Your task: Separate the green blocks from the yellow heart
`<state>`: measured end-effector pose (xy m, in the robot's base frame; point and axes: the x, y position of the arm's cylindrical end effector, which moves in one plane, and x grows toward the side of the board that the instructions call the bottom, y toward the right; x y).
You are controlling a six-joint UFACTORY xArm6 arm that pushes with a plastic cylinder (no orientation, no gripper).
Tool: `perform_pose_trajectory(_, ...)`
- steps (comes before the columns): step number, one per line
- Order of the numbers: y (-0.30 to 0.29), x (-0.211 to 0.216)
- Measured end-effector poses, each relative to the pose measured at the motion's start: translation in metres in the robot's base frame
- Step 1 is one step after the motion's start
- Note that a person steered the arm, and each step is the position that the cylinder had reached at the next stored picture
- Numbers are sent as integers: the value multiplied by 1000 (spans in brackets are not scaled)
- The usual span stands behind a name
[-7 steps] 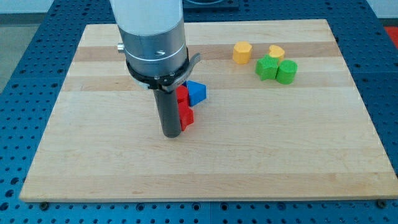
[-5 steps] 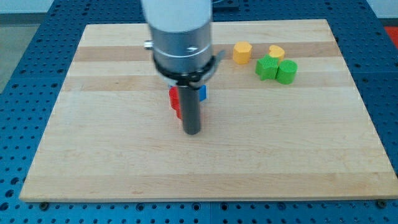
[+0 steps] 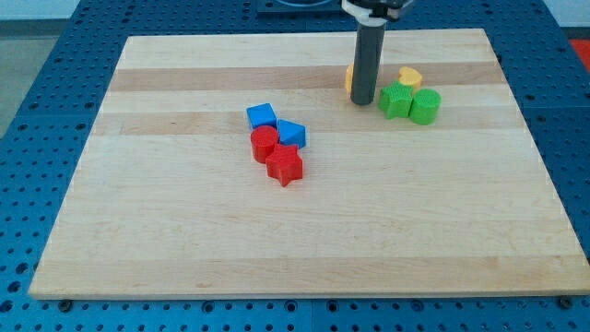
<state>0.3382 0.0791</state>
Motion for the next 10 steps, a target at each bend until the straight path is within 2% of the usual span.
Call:
perform_pose_trajectory(1,15,-6)
perform_pose_trajectory(2,48,19)
perform_pose_trajectory(3,55,25)
perform_pose_trajectory(7,96,5)
perform_pose_trajectory(9,143,39)
perform_pose_trajectory(10,152,31)
